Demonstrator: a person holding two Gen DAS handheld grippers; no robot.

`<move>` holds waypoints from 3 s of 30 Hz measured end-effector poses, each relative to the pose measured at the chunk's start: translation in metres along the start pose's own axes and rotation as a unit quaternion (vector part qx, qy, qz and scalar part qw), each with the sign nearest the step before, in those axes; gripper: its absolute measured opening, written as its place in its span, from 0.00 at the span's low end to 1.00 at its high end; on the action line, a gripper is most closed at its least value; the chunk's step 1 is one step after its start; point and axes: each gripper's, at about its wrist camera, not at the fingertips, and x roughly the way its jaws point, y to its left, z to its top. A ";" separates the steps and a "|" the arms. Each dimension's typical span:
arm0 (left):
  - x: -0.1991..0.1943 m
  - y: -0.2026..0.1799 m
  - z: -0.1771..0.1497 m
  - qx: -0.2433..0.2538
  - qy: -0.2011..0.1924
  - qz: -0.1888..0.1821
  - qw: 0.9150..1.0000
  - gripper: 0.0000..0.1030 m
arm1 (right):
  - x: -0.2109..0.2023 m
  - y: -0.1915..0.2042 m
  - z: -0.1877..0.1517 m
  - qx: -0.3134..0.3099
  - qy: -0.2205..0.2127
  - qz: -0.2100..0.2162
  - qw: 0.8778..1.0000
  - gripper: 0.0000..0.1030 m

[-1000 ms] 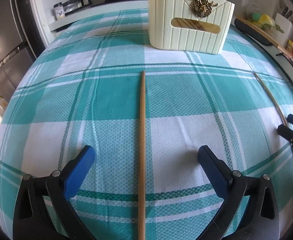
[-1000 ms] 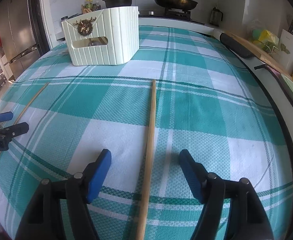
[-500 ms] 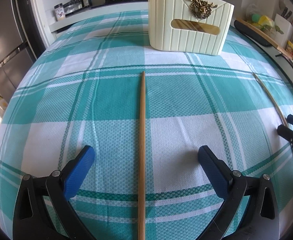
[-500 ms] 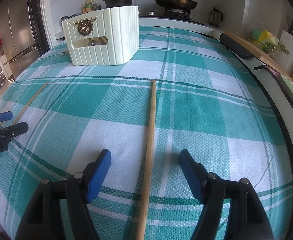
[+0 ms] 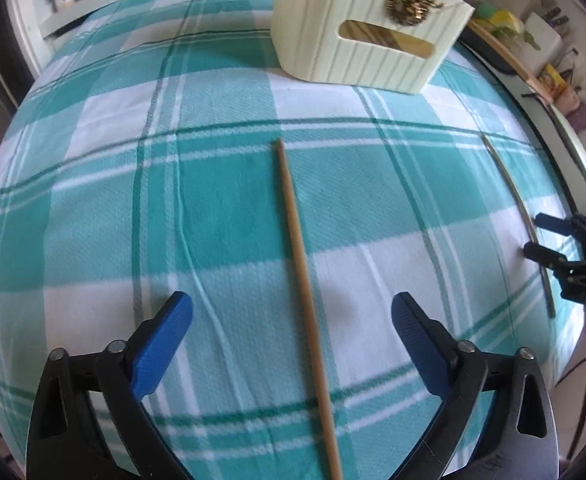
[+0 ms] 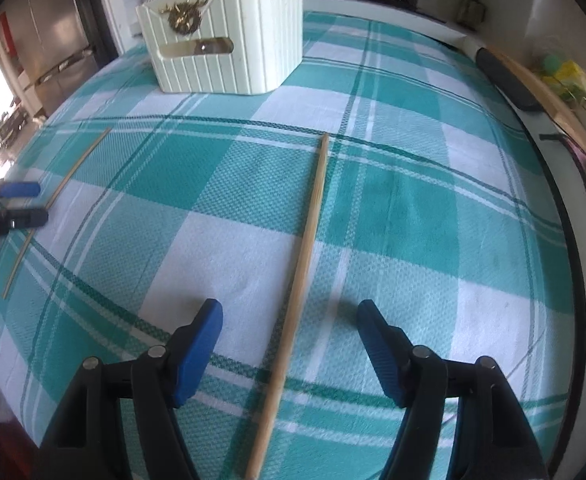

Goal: Organize utensils

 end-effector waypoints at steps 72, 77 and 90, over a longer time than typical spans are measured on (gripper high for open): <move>-0.199 -0.028 0.113 -0.002 -0.362 0.126 0.924 1.00 | -0.188 0.011 0.213 0.025 -0.383 -0.018 0.923 0.86; -0.211 -0.050 0.046 0.001 -0.352 0.106 0.930 1.00 | -0.233 0.026 0.144 0.052 -0.431 -0.019 0.900 1.00; -0.231 -0.081 -0.033 -0.005 -0.354 0.132 0.926 1.00 | -0.231 0.069 0.028 0.093 -0.344 -0.037 0.934 1.00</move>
